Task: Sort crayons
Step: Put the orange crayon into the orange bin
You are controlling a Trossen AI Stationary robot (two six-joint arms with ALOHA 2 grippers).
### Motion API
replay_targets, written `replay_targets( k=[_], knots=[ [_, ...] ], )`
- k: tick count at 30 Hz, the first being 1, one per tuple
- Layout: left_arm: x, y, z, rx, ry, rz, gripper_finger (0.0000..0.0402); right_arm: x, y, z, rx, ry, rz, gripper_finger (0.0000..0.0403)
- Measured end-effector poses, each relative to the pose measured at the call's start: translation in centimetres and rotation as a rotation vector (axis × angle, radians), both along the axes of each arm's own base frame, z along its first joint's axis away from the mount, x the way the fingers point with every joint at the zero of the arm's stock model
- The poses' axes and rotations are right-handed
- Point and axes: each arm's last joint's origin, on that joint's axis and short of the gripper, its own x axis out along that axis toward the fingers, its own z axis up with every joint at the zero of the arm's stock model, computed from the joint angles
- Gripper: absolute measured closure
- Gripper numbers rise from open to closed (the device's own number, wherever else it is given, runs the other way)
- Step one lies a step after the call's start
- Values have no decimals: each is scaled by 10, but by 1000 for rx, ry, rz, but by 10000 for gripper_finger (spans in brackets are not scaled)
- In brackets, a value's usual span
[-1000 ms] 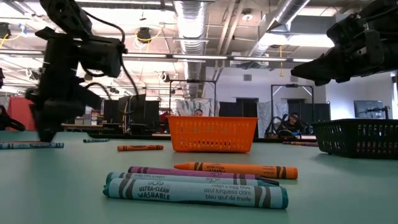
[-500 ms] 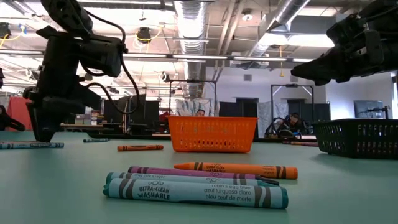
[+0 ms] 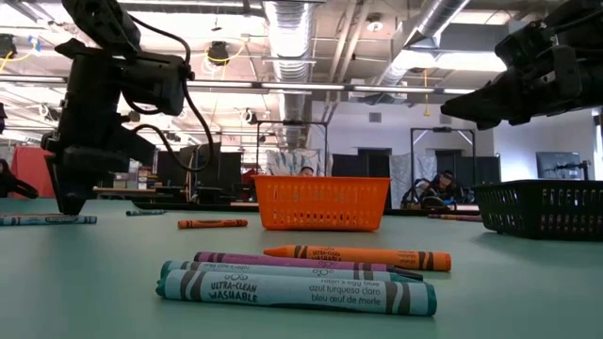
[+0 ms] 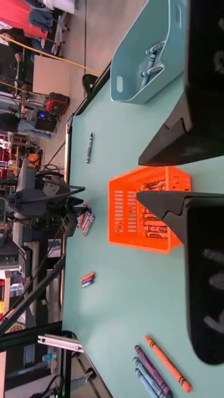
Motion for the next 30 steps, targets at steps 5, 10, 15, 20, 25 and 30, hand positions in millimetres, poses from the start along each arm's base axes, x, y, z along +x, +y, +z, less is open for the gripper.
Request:
replay_targets(
  k=[5, 10, 15, 20, 25, 30],
  knots=[
    [4, 0, 0, -20, -36, -29, 249, 0, 0, 0, 0, 1, 0, 331],
    [4, 0, 0, -26, -39, -27, 249, 0, 0, 0, 0, 0, 3, 331],
    [1, -1, -1, -48, -16, 0, 249, 0, 0, 0, 0, 0, 3, 331],
    [-4, -2, -5, -57, -4, 2, 249, 0, 0, 0, 1, 0, 3, 331],
    [-6, -2, -7, -62, 3, 3, 278, 0, 0, 0, 0, 0, 3, 331],
    [-5, -2, -7, -60, 1, 17, 338, 0, 0, 0, 1, 1, 3, 331]
  ],
)
